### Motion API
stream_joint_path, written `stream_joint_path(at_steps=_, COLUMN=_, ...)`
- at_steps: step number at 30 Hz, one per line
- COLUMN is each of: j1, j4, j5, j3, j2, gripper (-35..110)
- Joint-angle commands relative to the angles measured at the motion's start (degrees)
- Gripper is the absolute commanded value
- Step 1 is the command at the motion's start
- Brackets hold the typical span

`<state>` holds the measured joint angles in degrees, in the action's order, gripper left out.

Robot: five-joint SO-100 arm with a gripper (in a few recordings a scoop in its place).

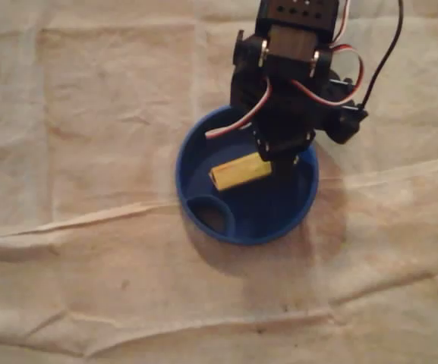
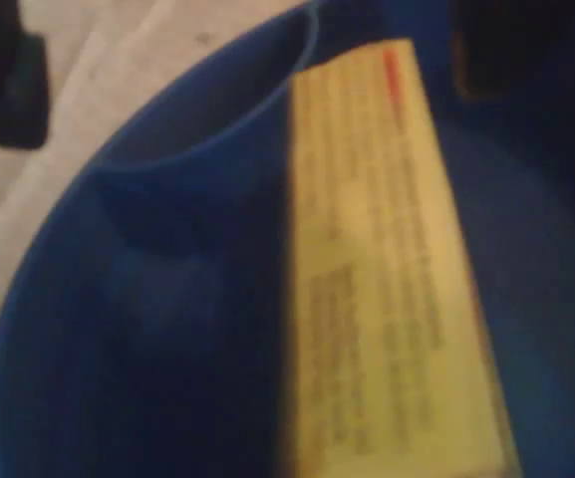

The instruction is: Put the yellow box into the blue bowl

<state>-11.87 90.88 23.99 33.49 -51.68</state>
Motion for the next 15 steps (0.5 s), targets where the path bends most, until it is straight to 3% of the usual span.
stream_joint_path(at_steps=1, j1=-0.35, j4=0.26, j5=0.18, j3=-4.13, j2=-3.08, gripper=22)
stream_joint_path(at_steps=10, j1=-1.23, j4=0.26, j5=0.09, j3=-3.78, j2=-9.32, gripper=-1)
stream_joint_path(at_steps=15, j1=-1.41, j4=1.93, j5=-0.53, j3=-3.34, j2=-14.5, gripper=1)
